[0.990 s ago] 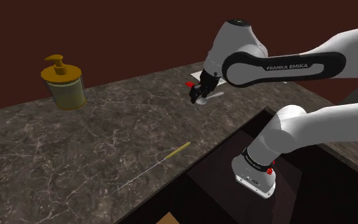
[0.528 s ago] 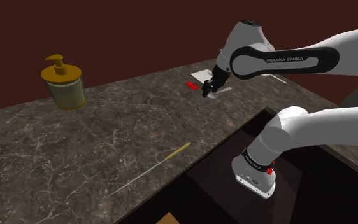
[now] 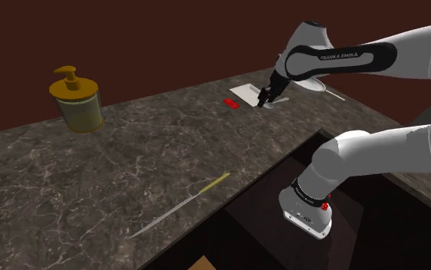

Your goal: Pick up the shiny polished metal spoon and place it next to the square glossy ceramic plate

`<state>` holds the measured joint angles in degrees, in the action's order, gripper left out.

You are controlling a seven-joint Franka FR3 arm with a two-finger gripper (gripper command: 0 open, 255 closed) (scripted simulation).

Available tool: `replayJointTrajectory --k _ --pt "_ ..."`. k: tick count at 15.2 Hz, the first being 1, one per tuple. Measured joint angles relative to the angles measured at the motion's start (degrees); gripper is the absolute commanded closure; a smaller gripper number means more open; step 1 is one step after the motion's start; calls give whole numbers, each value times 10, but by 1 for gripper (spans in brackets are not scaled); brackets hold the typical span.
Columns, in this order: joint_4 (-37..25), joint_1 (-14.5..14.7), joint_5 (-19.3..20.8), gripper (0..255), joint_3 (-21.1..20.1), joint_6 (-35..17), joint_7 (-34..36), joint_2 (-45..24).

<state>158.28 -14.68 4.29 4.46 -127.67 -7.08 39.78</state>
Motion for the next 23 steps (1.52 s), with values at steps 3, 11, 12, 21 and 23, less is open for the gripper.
replayJointTrajectory --k 3,11,12,21,23 --pt "-16 -18 15 255 34 -16 -39 -31" --pt "21 -24 24 255 49 -90 -51 -68" --pt "25 -24 24 255 50 -101 -50 -75" --pt "48 -23 26 255 55 -164 -50 -114" --pt "48 -23 26 255 55 -164 -50 -115"
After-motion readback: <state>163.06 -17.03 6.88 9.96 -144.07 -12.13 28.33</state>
